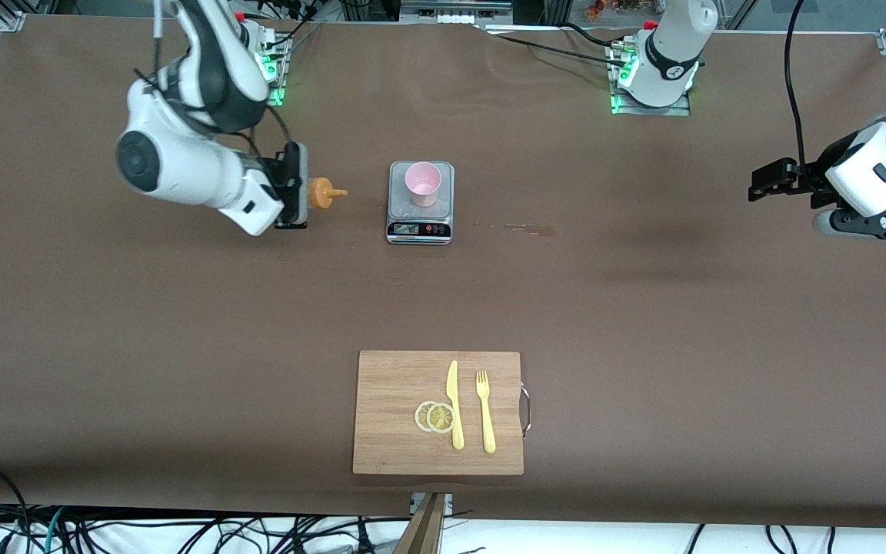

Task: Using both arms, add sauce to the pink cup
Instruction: 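Tilt the bottle nozzle over the pink cup and squeeze sauce in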

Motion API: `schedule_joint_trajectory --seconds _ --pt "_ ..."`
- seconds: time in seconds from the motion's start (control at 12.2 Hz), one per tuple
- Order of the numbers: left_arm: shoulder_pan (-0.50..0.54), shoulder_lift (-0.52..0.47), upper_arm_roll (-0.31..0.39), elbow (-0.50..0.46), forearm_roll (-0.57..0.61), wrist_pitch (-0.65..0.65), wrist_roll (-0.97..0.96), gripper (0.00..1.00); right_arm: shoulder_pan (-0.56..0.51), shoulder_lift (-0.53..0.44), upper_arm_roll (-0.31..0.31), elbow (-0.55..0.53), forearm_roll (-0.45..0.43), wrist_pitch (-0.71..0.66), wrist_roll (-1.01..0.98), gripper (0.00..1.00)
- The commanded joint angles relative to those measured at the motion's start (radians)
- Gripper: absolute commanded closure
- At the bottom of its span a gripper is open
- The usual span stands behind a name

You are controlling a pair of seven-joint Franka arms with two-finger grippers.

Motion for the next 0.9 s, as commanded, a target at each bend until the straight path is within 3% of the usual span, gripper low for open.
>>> schedule_joint_trajectory --seconds 0.0,0.82 --pt "0.012 0.005 -0.012 0.004 0.019 -0.014 0.019 0.0 0.098 -0.014 -0.006 -0.011 -0.101 0.024 0.2 1.0" --pt "0.014 0.03 -0.011 0.037 0.021 -0.014 0.022 0.0 0.283 0.075 0.111 0.029 -0.397 0.023 0.728 1.0"
